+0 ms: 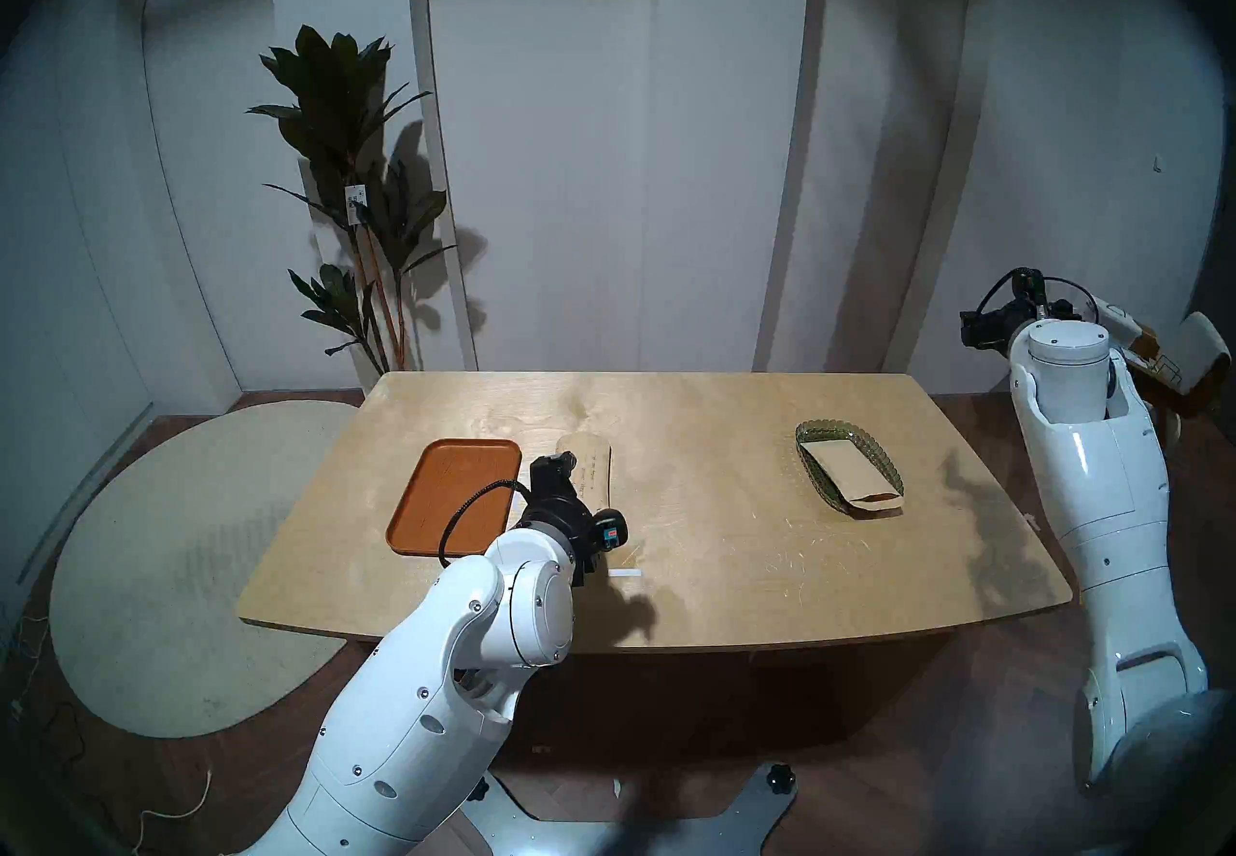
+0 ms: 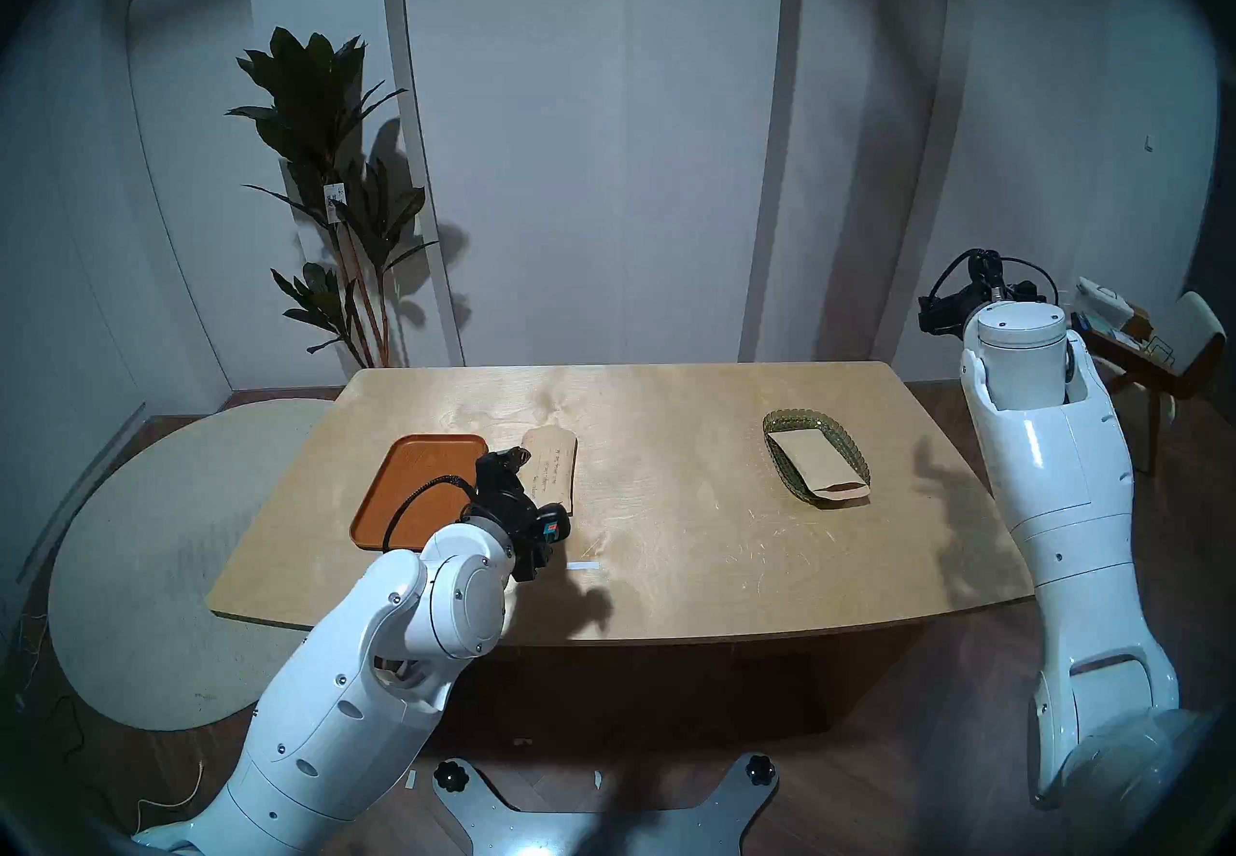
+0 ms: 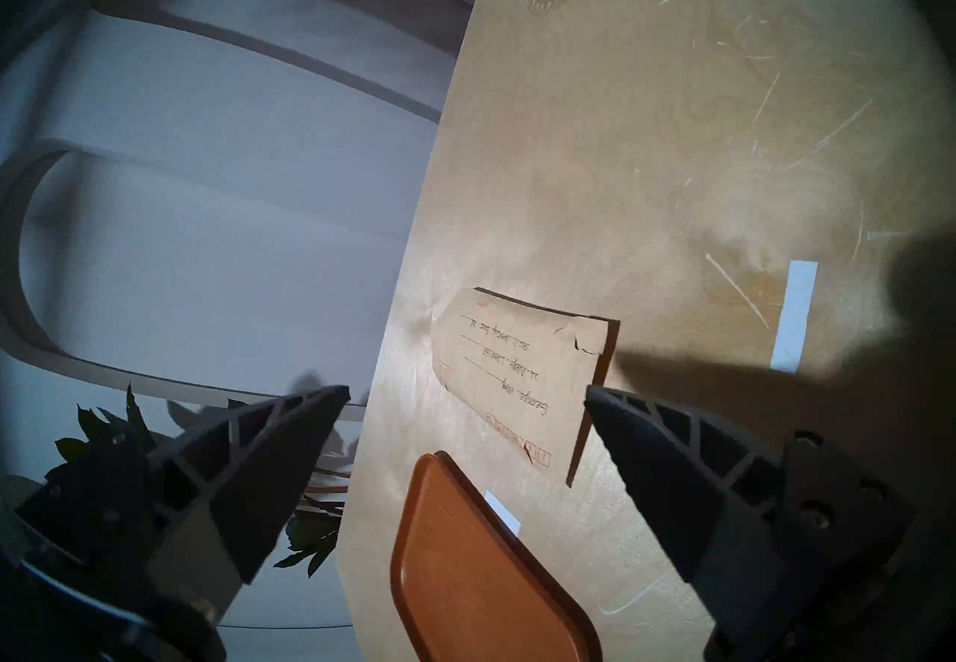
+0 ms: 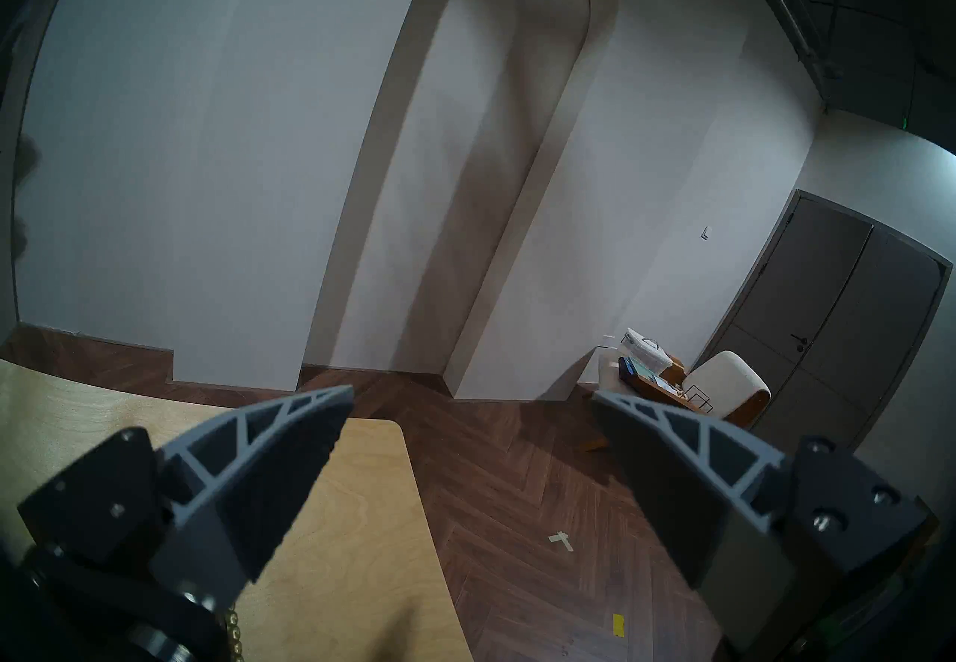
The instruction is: Sort the mail into the trays, one tray per recipient
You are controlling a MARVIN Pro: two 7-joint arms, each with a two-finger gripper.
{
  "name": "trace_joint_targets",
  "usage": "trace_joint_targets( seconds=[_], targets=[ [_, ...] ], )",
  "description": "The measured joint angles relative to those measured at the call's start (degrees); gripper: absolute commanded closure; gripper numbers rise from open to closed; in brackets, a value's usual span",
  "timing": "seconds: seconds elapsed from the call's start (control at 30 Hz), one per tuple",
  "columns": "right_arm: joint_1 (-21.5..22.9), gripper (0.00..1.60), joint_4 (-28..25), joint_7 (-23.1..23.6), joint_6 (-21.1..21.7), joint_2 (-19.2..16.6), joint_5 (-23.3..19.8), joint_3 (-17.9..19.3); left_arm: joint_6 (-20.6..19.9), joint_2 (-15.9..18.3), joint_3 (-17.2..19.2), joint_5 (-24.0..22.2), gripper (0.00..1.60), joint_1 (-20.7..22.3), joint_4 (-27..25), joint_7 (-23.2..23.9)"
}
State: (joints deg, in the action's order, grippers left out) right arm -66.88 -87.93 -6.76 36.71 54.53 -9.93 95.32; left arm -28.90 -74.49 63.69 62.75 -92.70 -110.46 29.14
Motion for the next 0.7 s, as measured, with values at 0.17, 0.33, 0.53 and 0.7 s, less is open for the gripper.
trace_joint_targets(
  seconds=[0.17,0.33,0.53,0.7],
  targets=[
    [0.0,0.00,0.0,0.0,0.0,0.0,0.0,0.0,-0.2,-0.8,-1.3,-0.6,0.00,-0.2,1.4,-1.1],
    [0.0,0.00,0.0,0.0,0.0,0.0,0.0,0.0,-0.2,-1.3,-1.8,-1.4,0.00,-0.3,3.0,-2.1],
    [0.0,0.00,0.0,0.0,0.0,0.0,0.0,0.0,0.6,-2.0,-1.8,-2.4,0.00,-0.1,7.2,-3.6],
    [0.0,0.00,0.0,0.0,0.0,0.0,0.0,0.0,1.6,-2.7,-1.5,-3.2,0.00,0.6,10.5,-5.3]
  ],
)
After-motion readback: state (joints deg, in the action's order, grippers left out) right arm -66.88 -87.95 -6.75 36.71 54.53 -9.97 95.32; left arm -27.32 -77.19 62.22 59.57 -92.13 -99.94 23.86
